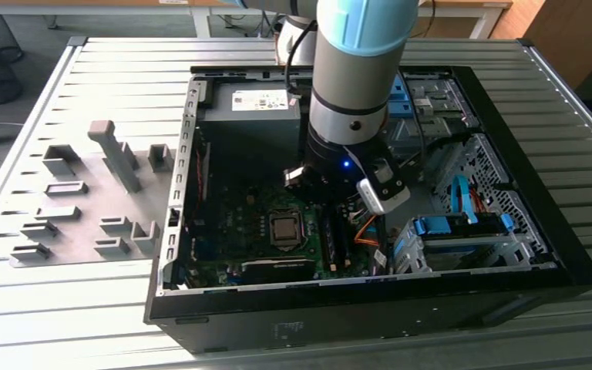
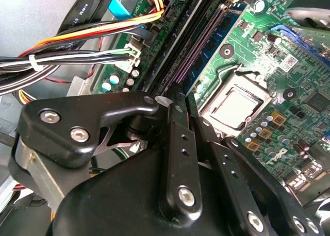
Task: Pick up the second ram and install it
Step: 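Insert the second ram into the second slot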
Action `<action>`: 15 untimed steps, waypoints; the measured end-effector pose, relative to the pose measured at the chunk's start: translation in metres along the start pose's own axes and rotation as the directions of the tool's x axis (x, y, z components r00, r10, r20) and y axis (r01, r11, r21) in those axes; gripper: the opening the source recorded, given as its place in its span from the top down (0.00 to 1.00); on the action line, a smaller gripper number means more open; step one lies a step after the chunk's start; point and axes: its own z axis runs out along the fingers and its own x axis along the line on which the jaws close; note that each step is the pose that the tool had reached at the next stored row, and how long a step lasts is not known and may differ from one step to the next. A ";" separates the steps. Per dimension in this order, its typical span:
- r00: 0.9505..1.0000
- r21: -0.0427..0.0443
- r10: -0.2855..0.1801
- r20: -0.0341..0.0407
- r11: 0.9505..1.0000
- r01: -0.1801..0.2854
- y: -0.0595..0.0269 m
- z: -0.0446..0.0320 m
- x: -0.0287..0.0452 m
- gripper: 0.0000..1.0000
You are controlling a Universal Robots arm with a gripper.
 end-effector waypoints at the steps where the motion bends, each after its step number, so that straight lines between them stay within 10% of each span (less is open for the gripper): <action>1: 1.000 0.000 0.000 0.000 1.000 0.000 0.0000 0.0002 0.0000 0.86; 15: 1.000 -0.016 0.000 0.000 1.000 0.000 0.0000 0.0006 0.0000 0.86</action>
